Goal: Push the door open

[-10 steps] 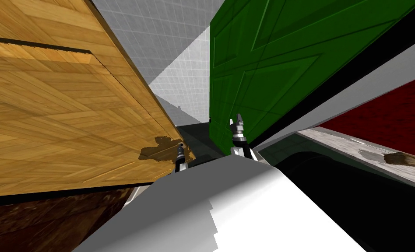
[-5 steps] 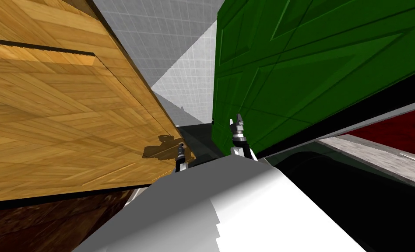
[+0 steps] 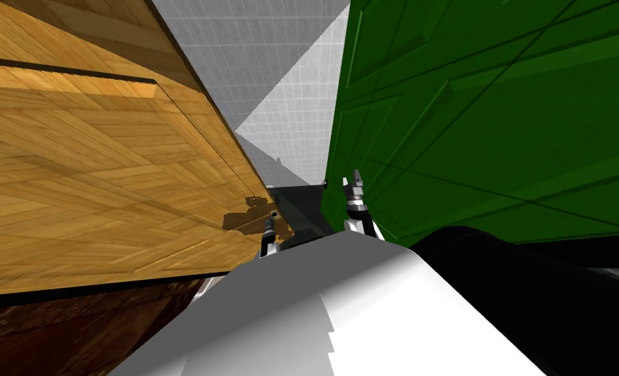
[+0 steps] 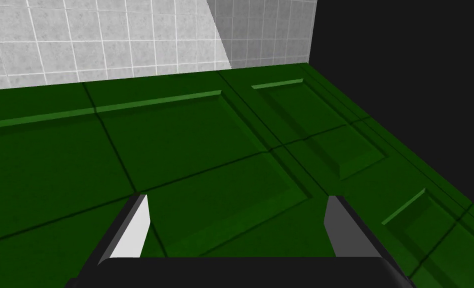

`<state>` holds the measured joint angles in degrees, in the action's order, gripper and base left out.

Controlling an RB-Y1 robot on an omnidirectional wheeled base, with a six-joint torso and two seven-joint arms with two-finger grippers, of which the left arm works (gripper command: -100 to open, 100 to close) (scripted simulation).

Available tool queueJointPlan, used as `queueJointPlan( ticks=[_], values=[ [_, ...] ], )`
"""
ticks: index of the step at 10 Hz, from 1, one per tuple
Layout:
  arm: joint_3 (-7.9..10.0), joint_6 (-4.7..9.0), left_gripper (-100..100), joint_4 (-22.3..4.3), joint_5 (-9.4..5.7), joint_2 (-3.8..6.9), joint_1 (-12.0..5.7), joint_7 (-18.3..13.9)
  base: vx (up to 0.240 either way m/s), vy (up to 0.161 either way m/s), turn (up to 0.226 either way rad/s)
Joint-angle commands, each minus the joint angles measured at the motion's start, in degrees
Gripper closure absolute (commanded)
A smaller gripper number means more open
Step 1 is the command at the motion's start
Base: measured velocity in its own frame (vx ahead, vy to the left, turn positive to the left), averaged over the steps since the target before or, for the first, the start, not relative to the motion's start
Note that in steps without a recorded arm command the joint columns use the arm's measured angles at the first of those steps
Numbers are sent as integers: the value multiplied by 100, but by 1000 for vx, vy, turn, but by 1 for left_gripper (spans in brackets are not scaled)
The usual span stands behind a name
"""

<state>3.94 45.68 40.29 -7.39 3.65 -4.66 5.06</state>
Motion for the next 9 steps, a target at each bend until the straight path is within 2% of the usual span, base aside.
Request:
queueJointPlan(
  ticks=[1,2,5,7,9],
  values=[
    [25,-23,100,57,28,31,24,3,169,11,245],
    [45,-48,-100,57,-18,24,7,-2,-48,-71,126],
    [87,-111,-100,98,-70,-45,-3,6,-195,-145,47],
    [124,-167,-100,134,-116,-165,-12,13,-223,-183,75],
    [118,-113,-100,126,-104,-84,18,22,-18,-40,-3]
  ],
)
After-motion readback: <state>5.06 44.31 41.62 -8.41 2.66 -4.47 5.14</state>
